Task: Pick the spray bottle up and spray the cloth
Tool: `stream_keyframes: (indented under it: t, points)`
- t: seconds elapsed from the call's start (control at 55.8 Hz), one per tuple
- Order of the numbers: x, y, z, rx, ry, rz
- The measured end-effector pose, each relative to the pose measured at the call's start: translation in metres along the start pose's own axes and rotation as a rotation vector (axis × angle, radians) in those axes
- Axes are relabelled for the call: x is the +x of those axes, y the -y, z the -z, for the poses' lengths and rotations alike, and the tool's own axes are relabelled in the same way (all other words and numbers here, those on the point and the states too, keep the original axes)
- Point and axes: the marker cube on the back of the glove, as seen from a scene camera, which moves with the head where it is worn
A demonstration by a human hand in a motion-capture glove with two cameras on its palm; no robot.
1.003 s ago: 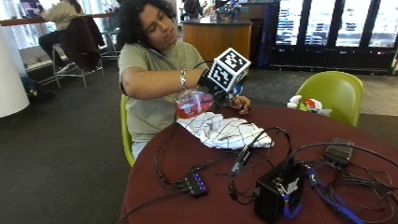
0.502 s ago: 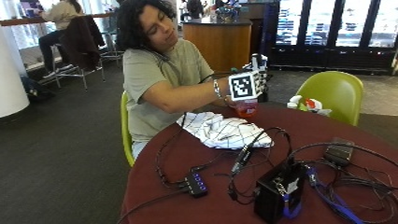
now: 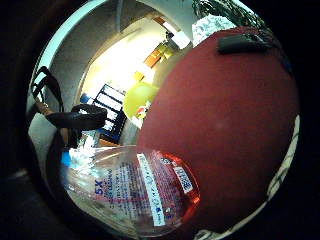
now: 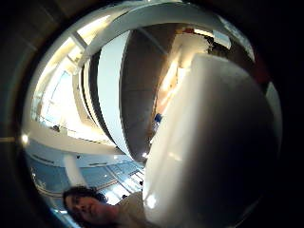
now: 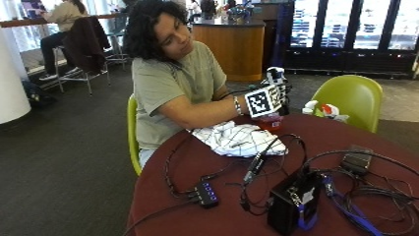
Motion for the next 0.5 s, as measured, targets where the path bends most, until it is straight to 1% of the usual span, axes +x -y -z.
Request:
stream_keyframes:
  t: [0.161,0.322,0.43,0.466,0.502]
  points:
    - [0.004,0.002,0.0,0.009,-0.001,0.004]
    - [0.004,-0.001,-0.001,-0.032,0.008,-0.026]
    - [0.004,-0.003,0.001,-0.12,0.003,-0.104]
    - [0.004,-0.005,0.003,-0.179,-0.026,-0.123]
    - [0.004,-0.011,0.007,-0.273,-0.076,-0.143]
